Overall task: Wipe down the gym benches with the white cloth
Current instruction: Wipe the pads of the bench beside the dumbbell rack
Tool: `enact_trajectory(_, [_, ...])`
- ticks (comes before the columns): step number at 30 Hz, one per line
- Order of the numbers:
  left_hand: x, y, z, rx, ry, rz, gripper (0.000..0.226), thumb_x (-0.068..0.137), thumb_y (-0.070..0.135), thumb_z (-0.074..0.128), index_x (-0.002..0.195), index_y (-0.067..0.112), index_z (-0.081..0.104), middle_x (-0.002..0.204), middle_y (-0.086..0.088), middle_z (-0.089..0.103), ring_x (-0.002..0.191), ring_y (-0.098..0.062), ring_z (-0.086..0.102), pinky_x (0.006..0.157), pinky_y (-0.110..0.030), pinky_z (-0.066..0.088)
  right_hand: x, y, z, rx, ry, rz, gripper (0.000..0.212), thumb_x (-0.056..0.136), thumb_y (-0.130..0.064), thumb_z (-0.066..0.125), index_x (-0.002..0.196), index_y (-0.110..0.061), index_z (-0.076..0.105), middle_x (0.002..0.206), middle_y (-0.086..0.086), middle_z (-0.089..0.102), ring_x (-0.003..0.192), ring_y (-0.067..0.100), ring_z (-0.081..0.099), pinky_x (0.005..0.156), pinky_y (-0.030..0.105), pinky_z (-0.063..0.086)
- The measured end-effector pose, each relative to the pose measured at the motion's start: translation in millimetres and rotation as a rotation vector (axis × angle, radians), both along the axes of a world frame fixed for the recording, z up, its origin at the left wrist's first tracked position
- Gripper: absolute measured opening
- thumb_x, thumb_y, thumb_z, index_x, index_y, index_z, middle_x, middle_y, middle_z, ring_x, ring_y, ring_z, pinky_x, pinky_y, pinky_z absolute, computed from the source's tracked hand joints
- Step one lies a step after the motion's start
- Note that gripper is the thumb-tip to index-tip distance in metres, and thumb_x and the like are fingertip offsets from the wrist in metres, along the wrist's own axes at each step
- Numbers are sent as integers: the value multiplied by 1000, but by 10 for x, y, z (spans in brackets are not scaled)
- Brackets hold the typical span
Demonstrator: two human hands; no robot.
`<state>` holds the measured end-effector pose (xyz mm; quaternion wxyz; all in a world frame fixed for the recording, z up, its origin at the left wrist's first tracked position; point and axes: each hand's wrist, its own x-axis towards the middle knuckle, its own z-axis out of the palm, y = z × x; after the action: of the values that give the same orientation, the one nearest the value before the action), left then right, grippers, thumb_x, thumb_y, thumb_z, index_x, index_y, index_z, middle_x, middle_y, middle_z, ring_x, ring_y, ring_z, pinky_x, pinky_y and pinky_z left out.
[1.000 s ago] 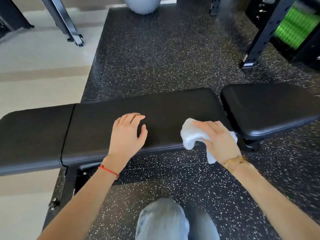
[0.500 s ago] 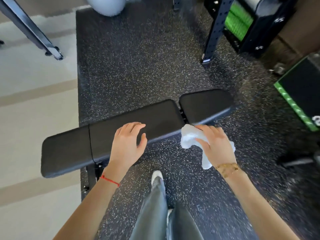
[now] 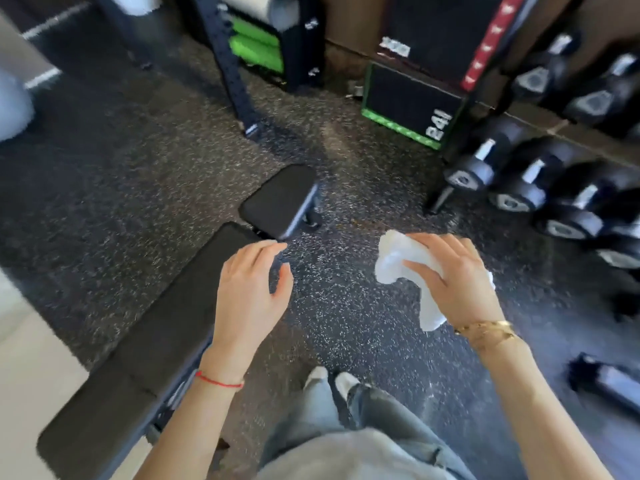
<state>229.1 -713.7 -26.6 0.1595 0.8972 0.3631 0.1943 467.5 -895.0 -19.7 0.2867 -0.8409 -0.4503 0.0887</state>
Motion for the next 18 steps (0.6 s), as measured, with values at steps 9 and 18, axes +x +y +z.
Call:
enact_trajectory(9, [796, -282, 178, -6, 29, -575, 29, 93, 24, 59, 121, 17, 65, 124, 3, 64, 118, -15, 57, 105, -31, 38, -699, -1230, 21, 50, 48, -564, 30, 93, -27, 63, 123, -27, 63, 113, -3, 64, 103, 25, 49, 87, 34, 35])
enact_trajectory(18, [1925, -1334, 207, -36, 50, -1046, 29, 93, 25, 57, 120, 19, 64, 123, 3, 65, 116, -16, 58, 103, -40, 44, -1064, -2378, -42, 97, -17, -1046, 26, 91, -25, 68, 117, -22, 67, 109, -5, 64, 94, 4, 34, 82, 18, 25])
